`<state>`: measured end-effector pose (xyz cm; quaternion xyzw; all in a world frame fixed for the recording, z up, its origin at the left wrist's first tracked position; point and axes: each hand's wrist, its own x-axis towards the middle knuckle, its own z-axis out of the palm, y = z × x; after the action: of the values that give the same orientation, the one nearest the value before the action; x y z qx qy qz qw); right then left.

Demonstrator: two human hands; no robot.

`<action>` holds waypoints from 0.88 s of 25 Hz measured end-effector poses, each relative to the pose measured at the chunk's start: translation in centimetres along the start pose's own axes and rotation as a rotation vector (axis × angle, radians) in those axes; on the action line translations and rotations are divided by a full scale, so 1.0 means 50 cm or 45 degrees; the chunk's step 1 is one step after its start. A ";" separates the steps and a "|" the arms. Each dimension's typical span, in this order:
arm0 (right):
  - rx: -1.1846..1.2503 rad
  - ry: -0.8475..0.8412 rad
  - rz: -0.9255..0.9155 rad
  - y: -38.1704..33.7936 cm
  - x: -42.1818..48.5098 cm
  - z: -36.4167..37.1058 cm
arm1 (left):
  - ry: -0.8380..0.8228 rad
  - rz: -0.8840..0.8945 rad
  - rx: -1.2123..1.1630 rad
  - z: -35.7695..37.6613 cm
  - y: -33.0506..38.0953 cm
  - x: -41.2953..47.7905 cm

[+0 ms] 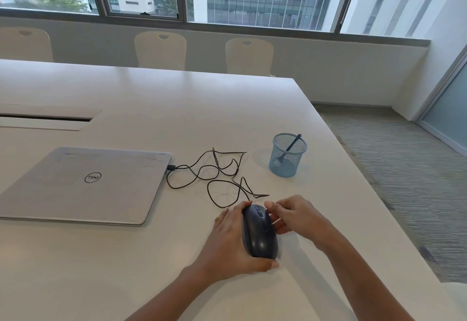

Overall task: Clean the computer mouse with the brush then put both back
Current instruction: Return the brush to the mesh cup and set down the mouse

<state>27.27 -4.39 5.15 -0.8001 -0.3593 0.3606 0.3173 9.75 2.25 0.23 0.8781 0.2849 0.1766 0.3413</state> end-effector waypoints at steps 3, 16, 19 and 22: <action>0.070 0.005 0.001 0.013 0.008 0.009 | 0.019 0.005 0.053 -0.003 0.002 0.001; 0.231 0.077 -0.010 0.020 0.015 0.030 | -0.177 0.001 0.214 -0.031 -0.021 0.029; 0.207 0.110 -0.007 0.019 0.016 0.033 | -0.185 0.007 0.233 -0.033 -0.020 0.032; 0.186 0.138 -0.012 0.024 0.021 0.037 | -0.172 0.022 0.242 -0.032 -0.022 0.030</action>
<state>26.71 -3.75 2.90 -0.7915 -0.3181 0.3404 0.3957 9.68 4.63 0.75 0.9188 0.2692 0.0923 0.2734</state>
